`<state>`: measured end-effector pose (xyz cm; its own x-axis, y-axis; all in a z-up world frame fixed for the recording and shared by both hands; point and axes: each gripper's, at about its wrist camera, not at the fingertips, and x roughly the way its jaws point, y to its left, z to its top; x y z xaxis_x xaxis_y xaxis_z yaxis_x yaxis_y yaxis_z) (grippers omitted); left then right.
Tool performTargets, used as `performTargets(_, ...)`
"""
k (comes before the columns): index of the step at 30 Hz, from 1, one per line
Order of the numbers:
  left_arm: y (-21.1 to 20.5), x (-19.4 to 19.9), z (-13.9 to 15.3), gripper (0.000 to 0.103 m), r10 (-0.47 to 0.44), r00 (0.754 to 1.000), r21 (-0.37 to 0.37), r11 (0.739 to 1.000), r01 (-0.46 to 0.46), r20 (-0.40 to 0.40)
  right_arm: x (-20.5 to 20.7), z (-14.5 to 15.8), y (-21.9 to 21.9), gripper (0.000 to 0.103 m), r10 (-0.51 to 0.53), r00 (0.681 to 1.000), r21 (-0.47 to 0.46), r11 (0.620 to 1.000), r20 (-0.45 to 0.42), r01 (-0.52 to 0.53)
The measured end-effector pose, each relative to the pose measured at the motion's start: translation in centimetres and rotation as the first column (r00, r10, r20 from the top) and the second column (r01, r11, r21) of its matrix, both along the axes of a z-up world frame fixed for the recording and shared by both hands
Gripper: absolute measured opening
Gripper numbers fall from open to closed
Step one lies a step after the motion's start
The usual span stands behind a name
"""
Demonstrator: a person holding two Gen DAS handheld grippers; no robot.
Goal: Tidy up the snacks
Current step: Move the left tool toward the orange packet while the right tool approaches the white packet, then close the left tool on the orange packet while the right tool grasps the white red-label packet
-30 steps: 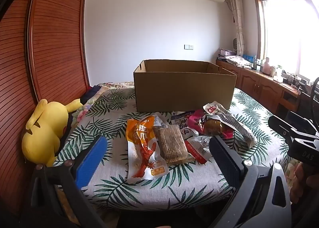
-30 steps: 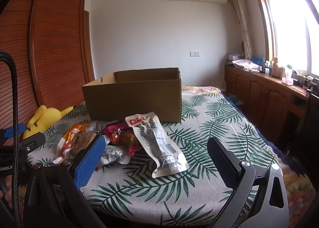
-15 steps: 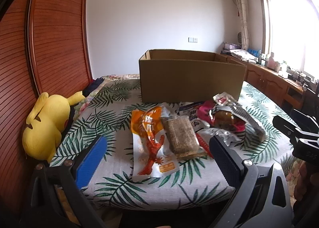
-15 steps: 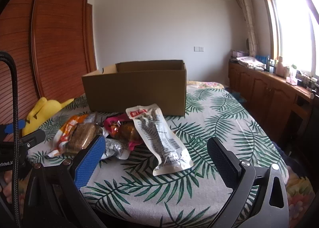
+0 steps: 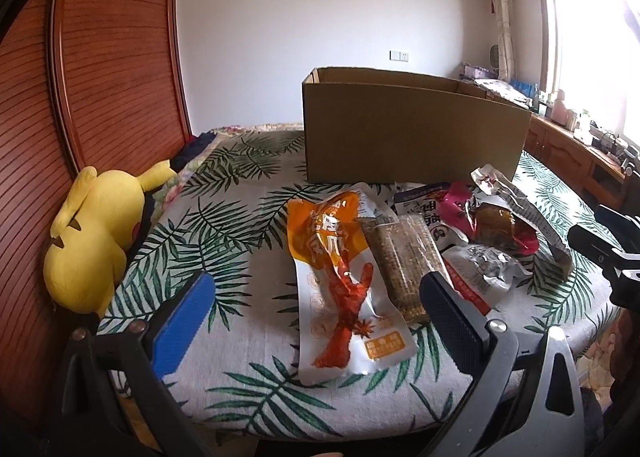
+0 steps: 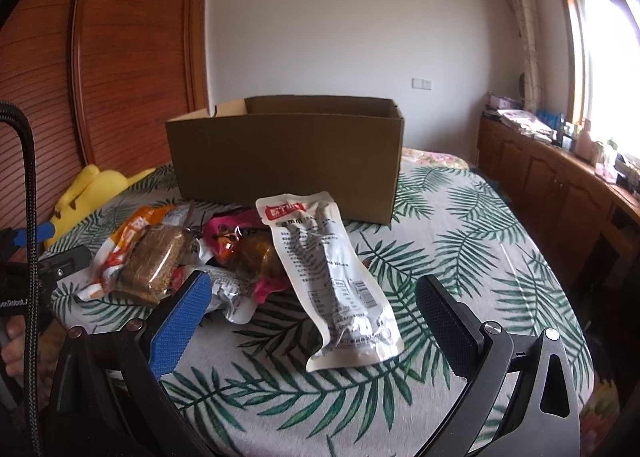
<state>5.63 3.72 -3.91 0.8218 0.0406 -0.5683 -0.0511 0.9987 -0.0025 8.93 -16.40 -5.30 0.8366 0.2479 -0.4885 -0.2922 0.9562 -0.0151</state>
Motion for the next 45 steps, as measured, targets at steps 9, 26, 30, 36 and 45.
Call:
performTargets(9, 1.4, 2.5, -0.6, 0.103, -0.013, 0.997, -0.037, 0.999, 0.01, -0.08, 3.9, -0.9, -0.5, 0.103, 0.058, 0.991, -0.004, 0.998, -0.118, -0.059)
performTargets(26, 2.1, 7.0, -2.6, 0.102, -0.063, 0.972, -0.089, 0.995, 0.044, -0.228, 8.3, -1.7, 0.5, 0.102, 0.127, 0.964, -0.058, 0.988, -0.233, -0.144)
performTargets(30, 2.1, 7.7, -2.3, 0.102, -0.064, 0.97, -0.104, 0.994, 0.041, -0.233, 8.9, -2.2, 0.9, 0.102, 0.134, 0.958, -0.075, 0.985, -0.253, -0.157)
performTargets(36, 2.2, 9.1, -2.5, 0.101, -0.07, 0.962, -0.128, 0.991, 0.037, -0.263, 9.0, -2.6, 0.9, 0.101, 0.125, 0.958, -0.077, 0.986, -0.257, -0.149)
performTargets(45, 2.0, 10.2, -3.9, 0.1, -0.069, 0.945, -0.085, 0.995, 0.044, -0.32, 8.9, -2.6, 0.8, 0.101, 0.108, 0.963, -0.075, 0.989, -0.246, -0.13)
